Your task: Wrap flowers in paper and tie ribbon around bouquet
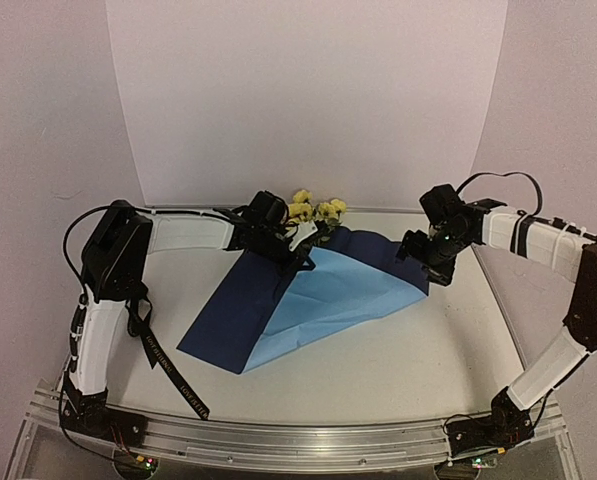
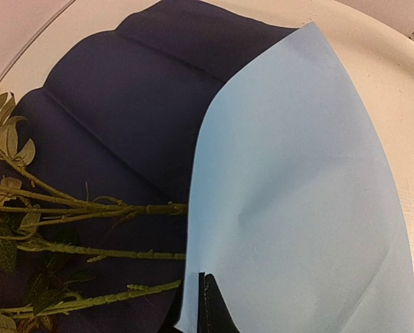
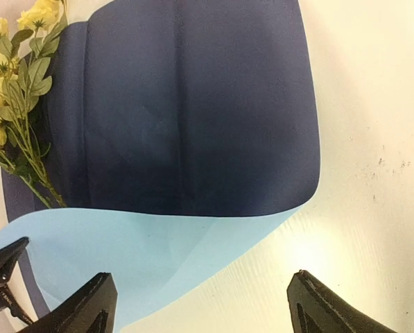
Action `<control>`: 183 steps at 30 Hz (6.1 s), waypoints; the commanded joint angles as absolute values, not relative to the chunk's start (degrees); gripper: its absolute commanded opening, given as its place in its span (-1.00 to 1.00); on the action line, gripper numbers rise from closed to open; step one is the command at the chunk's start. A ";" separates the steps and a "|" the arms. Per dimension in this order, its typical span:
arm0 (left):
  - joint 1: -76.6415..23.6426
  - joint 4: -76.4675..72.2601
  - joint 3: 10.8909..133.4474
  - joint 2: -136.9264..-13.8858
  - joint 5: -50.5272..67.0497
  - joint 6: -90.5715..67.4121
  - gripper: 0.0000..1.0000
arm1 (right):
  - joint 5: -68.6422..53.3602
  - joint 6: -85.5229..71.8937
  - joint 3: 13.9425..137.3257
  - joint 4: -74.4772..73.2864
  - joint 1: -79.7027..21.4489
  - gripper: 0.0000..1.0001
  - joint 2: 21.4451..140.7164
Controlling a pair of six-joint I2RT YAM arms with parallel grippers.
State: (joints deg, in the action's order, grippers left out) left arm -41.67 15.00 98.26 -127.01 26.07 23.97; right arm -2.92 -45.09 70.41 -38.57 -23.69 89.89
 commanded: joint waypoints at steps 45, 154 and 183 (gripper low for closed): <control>-36.81 13.30 111.73 -139.49 30.57 22.02 -1.00 | 6.41 -33.85 87.32 -36.83 -38.76 0.42 108.82; -36.61 14.03 111.40 -136.05 33.24 12.29 -1.00 | 8.20 -31.34 89.47 -36.55 -41.88 0.72 107.47; -37.32 10.85 126.21 -148.66 29.26 9.95 -1.00 | 5.62 -29.99 86.77 -27.87 -41.87 0.71 118.01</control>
